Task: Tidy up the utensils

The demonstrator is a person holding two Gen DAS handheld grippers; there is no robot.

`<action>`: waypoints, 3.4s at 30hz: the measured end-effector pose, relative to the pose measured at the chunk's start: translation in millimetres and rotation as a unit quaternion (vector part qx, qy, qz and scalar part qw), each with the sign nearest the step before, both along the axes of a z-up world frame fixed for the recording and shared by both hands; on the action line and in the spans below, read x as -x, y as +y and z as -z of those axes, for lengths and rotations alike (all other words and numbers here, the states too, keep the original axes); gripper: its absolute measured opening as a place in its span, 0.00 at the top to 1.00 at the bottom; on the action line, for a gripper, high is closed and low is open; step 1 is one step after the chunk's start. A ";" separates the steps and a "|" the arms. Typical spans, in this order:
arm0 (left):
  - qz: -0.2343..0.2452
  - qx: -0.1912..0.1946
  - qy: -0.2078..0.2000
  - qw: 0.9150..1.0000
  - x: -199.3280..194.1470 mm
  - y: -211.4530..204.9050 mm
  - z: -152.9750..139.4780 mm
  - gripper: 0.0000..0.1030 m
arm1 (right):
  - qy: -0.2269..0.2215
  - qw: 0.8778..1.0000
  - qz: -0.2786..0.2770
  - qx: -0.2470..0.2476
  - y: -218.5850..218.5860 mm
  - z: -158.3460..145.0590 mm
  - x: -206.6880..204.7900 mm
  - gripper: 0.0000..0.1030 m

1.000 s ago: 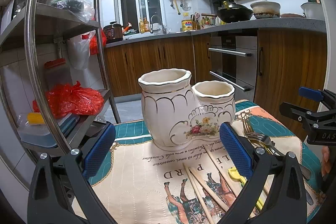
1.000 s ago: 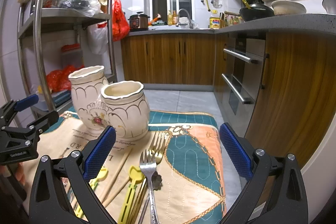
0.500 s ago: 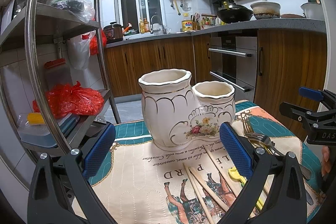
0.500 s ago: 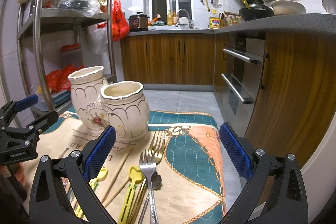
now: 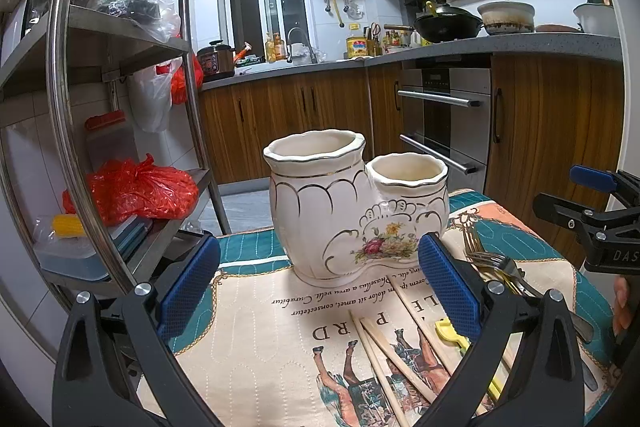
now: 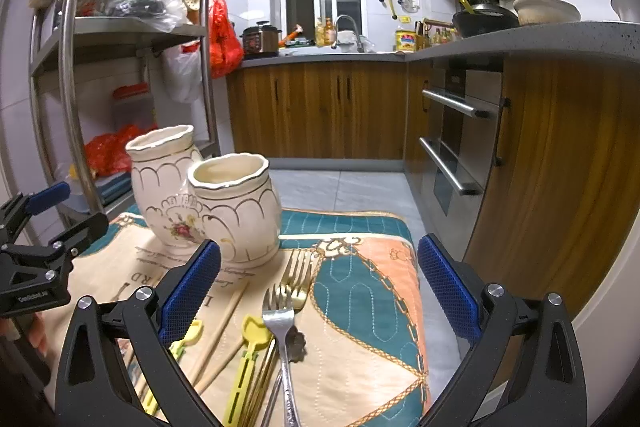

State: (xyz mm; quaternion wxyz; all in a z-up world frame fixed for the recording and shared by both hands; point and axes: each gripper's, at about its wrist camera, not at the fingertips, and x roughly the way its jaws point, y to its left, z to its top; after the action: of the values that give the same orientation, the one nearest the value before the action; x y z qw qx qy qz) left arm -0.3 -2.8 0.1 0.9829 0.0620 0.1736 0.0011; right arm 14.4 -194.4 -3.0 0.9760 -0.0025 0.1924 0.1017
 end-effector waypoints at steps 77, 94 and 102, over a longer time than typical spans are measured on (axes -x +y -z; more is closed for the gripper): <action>0.118 -0.003 0.300 0.947 -18.9 -6.8 54.9 0.64 | 0.197 0.973 -0.103 0.060 8.6 46.5 -8.8 0.81; 0.113 -0.006 0.283 0.952 -30.3 3.6 58.2 0.93 | 0.203 0.970 -0.115 0.063 15.5 50.3 -11.7 0.94; 0.111 -0.003 0.269 0.957 -27.5 9.5 53.4 0.95 | 0.157 0.981 -0.107 0.042 4.7 32.9 -5.2 0.94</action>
State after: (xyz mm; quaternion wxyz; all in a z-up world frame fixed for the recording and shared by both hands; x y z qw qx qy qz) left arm 27.2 6.6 -53.3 0.8936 0.0818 0.4235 -0.1243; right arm 19.6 -189.7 -35.9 0.9162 -0.0485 0.3460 0.1962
